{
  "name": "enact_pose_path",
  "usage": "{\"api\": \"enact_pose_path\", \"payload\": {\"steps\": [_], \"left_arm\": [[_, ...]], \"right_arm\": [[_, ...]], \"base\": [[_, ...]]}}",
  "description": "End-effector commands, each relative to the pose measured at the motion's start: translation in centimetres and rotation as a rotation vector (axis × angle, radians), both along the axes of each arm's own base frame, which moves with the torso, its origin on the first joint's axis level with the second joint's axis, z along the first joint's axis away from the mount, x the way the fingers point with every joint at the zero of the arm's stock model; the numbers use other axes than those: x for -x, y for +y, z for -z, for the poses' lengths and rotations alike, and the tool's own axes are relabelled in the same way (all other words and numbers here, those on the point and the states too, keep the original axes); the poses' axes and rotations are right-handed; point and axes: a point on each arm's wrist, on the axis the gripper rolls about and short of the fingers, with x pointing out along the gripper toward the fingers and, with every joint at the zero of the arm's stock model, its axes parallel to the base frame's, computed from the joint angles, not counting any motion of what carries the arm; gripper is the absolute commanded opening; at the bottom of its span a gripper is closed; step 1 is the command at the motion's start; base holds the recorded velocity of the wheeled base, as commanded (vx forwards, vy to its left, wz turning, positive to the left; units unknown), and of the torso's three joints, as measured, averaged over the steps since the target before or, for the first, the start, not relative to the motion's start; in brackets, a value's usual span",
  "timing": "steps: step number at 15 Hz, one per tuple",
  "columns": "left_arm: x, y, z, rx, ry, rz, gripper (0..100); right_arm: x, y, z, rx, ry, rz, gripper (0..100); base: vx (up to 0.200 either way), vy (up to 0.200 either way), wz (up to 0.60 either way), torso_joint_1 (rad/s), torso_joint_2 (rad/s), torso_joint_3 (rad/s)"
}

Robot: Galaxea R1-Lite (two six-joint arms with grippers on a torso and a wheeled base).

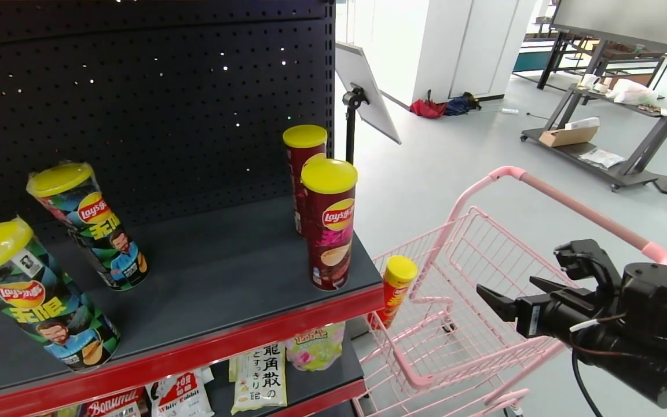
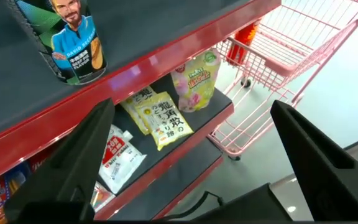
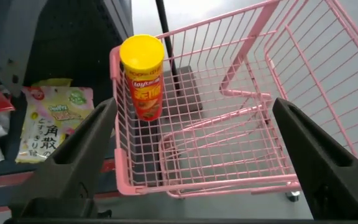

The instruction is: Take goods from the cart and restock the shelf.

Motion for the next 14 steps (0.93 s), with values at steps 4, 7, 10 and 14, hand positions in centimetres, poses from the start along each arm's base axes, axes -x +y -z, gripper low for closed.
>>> {"api": "enact_pose_path", "payload": {"steps": [4,7,10,14], "left_arm": [[0.0,0.0,0.0,0.000,-0.001,-0.003,100],[0.0,0.0,0.0,0.000,-0.002,-0.004,100],[0.0,0.0,0.0,-0.001,-0.003,-0.004,100],[0.0,0.0,0.0,-0.002,-0.003,-0.007,100]], "right_arm": [[-3.1,0.9,1.2,0.020,0.015,0.016,100],[-3.4,1.5,1.7,0.036,0.030,-0.007,100],[-3.9,2.2,2.0,0.039,0.031,-0.025,100],[-4.3,2.8,2.0,0.051,0.020,-0.049,100]], "base": [[0.000,0.000,0.00,0.000,0.00,0.000],[0.000,0.000,0.00,-0.121,0.28,0.163],[0.000,0.000,0.00,-0.144,0.35,0.199],[0.000,0.000,0.00,-0.141,0.35,0.207]]}}
